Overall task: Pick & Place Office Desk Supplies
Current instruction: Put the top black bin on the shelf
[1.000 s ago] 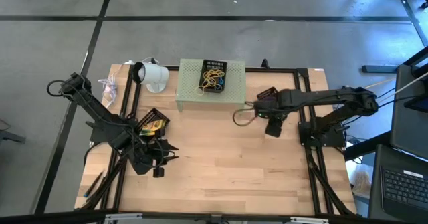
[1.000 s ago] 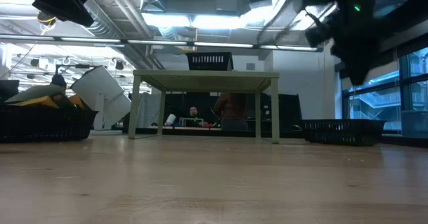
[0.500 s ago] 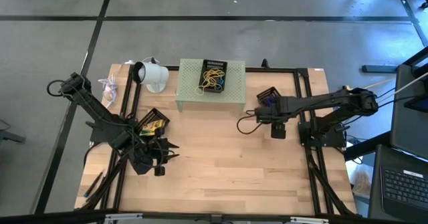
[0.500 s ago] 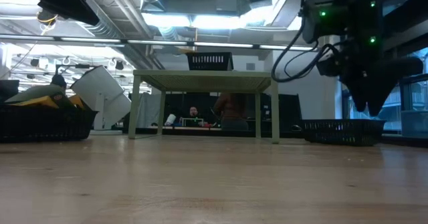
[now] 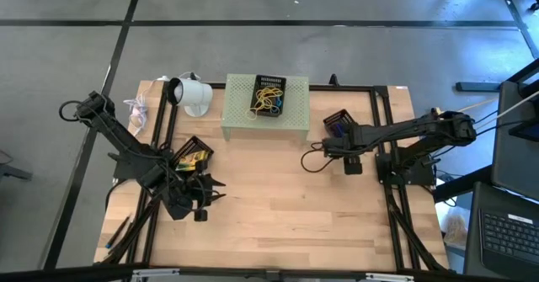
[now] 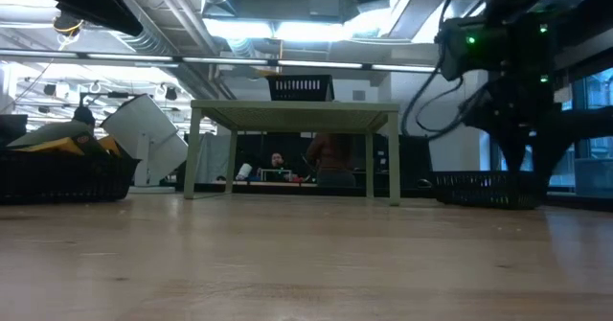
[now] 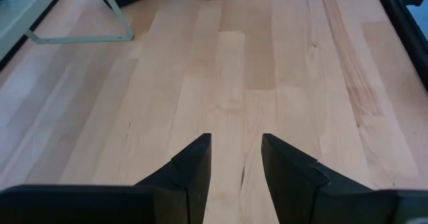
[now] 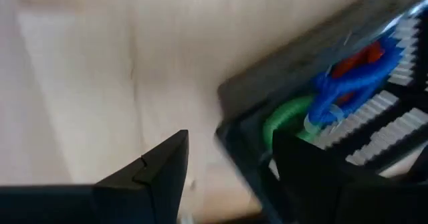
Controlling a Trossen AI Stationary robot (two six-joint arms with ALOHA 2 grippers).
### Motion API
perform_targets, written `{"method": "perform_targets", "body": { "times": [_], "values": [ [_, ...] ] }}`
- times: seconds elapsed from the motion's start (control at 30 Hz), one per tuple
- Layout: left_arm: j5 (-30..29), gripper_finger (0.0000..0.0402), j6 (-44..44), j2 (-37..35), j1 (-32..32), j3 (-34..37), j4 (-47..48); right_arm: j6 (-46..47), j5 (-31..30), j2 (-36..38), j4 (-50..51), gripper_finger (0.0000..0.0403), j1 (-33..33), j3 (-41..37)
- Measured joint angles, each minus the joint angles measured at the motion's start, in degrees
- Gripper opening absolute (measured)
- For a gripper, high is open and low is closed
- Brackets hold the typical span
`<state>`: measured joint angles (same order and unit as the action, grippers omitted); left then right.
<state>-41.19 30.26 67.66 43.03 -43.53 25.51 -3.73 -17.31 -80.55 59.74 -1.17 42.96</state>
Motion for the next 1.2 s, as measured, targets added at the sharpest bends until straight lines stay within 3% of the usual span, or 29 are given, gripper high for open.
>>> {"method": "perform_targets", "body": {
  "times": [0.27, 0.8, 1.03, 1.2],
  "values": [
    [-0.96, 0.0127, -0.02, 0.00, 0.00, 0.00, 0.01, 0.30, -1.12, 0.00, -3.69, 0.0181, -0.02, 0.07],
    [-0.96, 0.0127, -0.02, 0.00, 0.00, 0.00, 0.01, 4.82, 1.20, 0.02, -3.79, 0.0014, -0.02, 0.13],
    [-0.96, 0.0127, -0.03, 0.00, 0.00, 0.00, 0.21, 11.23, 0.40, 0.02, -2.32, 0.0014, -0.02, 1.96],
    [-0.99, 0.0127, -1.56, 0.00, 0.00, 0.00, 0.21, 16.61, -1.05, 0.02, 5.55, 0.0011, 0.15, 9.71]
  ]
}}
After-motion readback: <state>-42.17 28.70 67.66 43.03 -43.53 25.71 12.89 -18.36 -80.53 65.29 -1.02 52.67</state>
